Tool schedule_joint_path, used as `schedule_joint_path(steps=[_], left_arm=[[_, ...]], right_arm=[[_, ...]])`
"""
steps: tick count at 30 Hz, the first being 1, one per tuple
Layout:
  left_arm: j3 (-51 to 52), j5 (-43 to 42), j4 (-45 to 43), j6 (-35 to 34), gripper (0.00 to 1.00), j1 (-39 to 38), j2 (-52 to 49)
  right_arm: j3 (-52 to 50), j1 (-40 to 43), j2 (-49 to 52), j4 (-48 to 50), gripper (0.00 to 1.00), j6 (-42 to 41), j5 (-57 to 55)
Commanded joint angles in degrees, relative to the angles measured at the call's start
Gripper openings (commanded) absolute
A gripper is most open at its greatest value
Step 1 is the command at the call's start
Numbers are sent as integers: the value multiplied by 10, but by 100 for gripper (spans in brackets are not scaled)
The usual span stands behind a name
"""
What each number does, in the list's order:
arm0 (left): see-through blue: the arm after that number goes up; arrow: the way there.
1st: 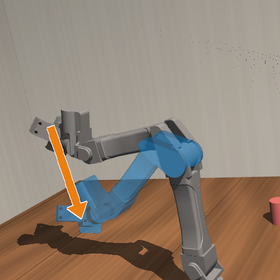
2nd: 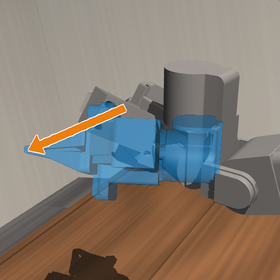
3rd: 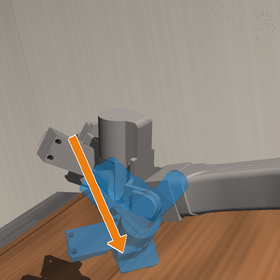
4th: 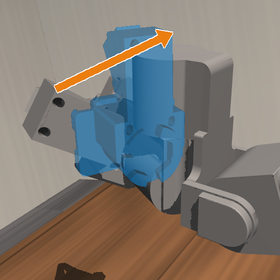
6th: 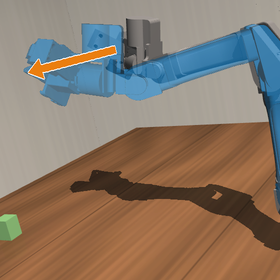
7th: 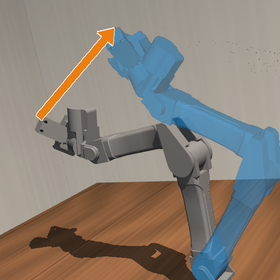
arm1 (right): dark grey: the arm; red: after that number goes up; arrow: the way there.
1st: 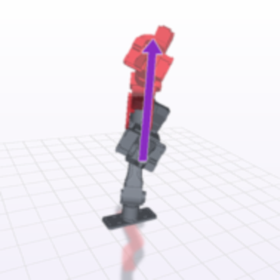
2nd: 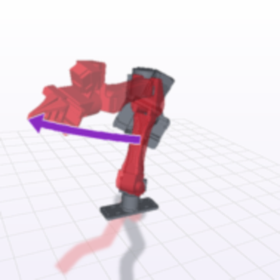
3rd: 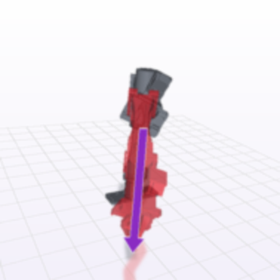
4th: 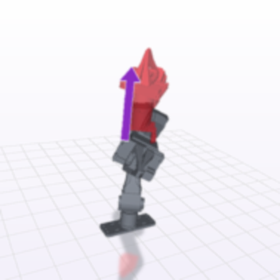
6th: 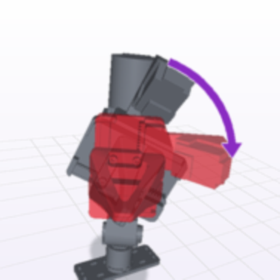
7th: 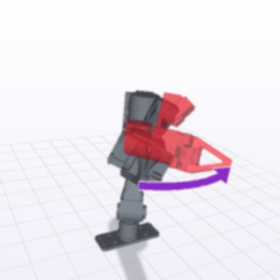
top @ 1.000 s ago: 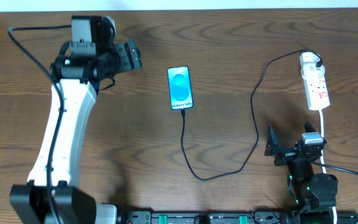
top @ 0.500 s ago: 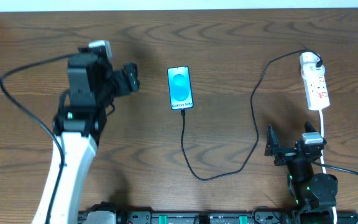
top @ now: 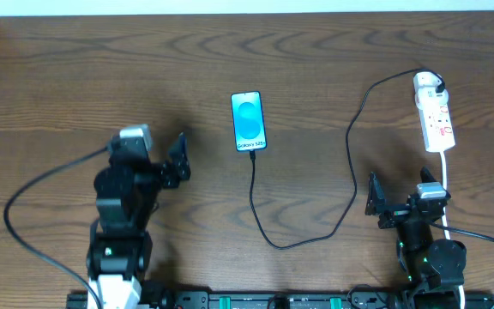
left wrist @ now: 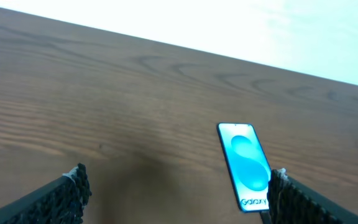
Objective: Plug charger to phone and switch on socket
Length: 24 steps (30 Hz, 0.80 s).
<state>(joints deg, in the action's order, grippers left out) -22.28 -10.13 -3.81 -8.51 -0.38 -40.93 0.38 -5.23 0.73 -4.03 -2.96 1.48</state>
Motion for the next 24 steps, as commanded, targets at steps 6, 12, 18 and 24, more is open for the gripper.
schedule_joint_path(steps=[6,12,18,24], left_arm=[[133,8,-71,12,92,17,134],[193,8,-90,12,92,17,217],[221,23,-60,12,92,17,283],[221,32,-27,14,92,17,319]], right_arm=[[-1,-3,-4,-3,99,-2,-3],[-1,-3,-4,-3,99,-2,-3],[-1,-3,-4,-3,99,-2,-3],[-1,-3,-4,-3,99,-2,-3]])
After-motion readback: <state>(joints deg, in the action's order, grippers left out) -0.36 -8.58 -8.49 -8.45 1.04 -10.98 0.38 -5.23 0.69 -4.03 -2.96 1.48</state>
